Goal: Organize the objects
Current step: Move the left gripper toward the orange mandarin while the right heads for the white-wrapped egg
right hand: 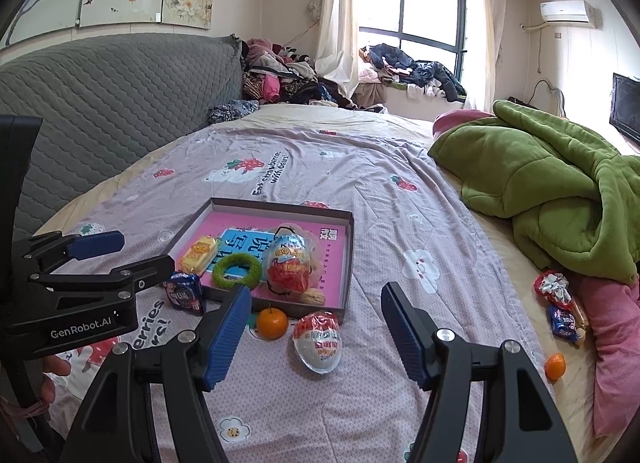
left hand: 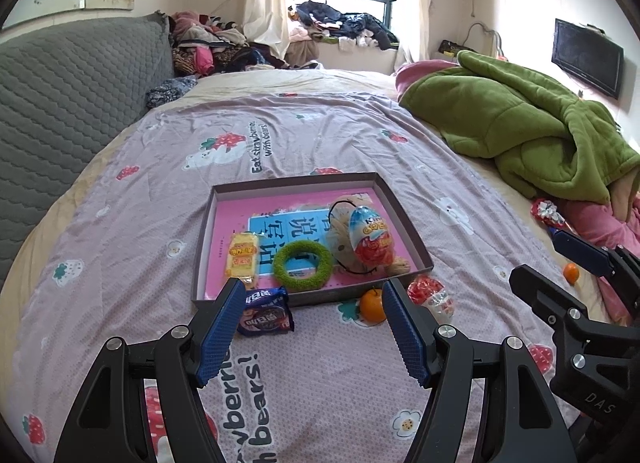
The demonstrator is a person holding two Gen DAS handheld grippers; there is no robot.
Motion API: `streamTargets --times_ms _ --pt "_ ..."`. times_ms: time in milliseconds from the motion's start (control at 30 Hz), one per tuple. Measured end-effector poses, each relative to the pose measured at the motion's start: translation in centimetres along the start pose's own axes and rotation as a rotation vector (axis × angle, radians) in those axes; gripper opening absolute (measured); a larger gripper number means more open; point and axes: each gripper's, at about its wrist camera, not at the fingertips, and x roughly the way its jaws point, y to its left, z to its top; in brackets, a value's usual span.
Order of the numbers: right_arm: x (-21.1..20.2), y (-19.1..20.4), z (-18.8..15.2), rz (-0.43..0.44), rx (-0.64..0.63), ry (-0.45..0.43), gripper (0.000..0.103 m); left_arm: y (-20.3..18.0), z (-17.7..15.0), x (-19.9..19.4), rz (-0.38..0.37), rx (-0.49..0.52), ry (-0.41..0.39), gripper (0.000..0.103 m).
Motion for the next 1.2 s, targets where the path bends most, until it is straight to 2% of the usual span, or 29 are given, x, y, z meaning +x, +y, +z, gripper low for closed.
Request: streamTargets --times_ms 667,1200 --pt "2.1 -0.4 -2.1 0.004 -0.001 0.048 0.067 -1.3 -1.5 3.2 -0.007 0.024 0.060 0.072" --pt "4.3 -0.9 -4.3 0.004 -0.003 0.102 0.067 -1.9 -2.8 7.3 -0.011 0.033 0.129 0.072"
